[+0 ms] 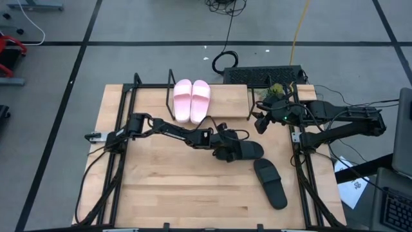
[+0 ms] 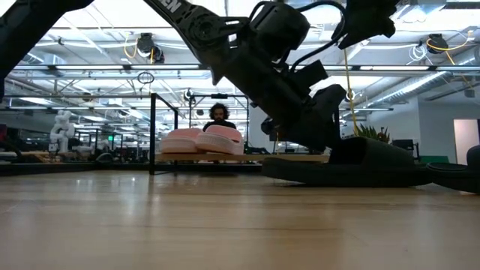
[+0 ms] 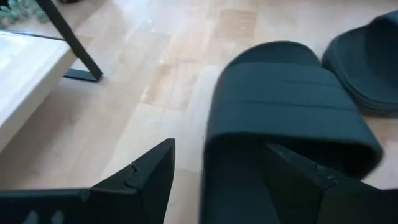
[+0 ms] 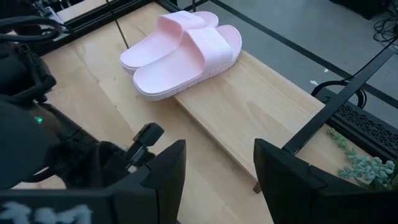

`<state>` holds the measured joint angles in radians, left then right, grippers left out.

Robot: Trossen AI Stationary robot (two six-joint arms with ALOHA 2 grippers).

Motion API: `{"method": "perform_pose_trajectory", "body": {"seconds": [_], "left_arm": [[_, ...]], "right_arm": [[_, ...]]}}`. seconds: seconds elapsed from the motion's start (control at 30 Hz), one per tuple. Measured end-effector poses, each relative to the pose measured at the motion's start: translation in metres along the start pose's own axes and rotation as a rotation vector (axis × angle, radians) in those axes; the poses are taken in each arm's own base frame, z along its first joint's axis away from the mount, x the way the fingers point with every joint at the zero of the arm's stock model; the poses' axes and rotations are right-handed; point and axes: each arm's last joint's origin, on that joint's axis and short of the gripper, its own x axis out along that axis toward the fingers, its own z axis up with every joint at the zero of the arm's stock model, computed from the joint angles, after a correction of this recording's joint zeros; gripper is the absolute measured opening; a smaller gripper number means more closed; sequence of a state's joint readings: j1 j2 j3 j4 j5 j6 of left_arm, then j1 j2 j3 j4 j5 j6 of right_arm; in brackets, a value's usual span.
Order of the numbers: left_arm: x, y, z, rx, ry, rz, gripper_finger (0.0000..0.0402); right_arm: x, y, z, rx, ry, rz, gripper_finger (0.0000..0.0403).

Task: Pick and place slides into the shelf
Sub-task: Put the top black slipper on the shelf

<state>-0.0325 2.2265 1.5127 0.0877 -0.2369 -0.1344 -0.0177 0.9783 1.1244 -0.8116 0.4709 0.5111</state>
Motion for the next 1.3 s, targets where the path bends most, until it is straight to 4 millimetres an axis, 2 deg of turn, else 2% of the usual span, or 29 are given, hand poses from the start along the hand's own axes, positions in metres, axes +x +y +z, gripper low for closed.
{"method": "perform_pose_trajectory", "body": {"seconds": [0.2, 0.53, 0.9, 1.03, 1.3], "left_arm": [[0.000, -0.001, 0.005, 0.051, -0.051, -0.044, 0.0227], [0.000, -0.002, 0.004, 0.165, -0.037, -0.059, 0.0227], [-0.001, -0.006, 0.004, 0.265, -0.046, -0.081, 0.0227], [-0.001, -0.007, 0.005, 0.272, -0.067, -0.088, 0.0227], [0.000, -0.002, 0.010, 0.291, -0.101, -0.104, 0.0227]], "right_arm": [[0.000, 0.000, 0.000, 0.000, 0.000, 0.000, 0.0180], [0.001, 0.001, 0.002, 0.015, -0.024, 0.014, 0.0180], [0.020, 0.007, -0.008, 0.049, -0.082, 0.045, 0.0180], [0.019, 0.008, -0.002, 0.073, -0.159, 0.020, 0.0180], [0.012, 0.015, 0.018, 0.076, -0.362, 0.090, 0.0180]]}}
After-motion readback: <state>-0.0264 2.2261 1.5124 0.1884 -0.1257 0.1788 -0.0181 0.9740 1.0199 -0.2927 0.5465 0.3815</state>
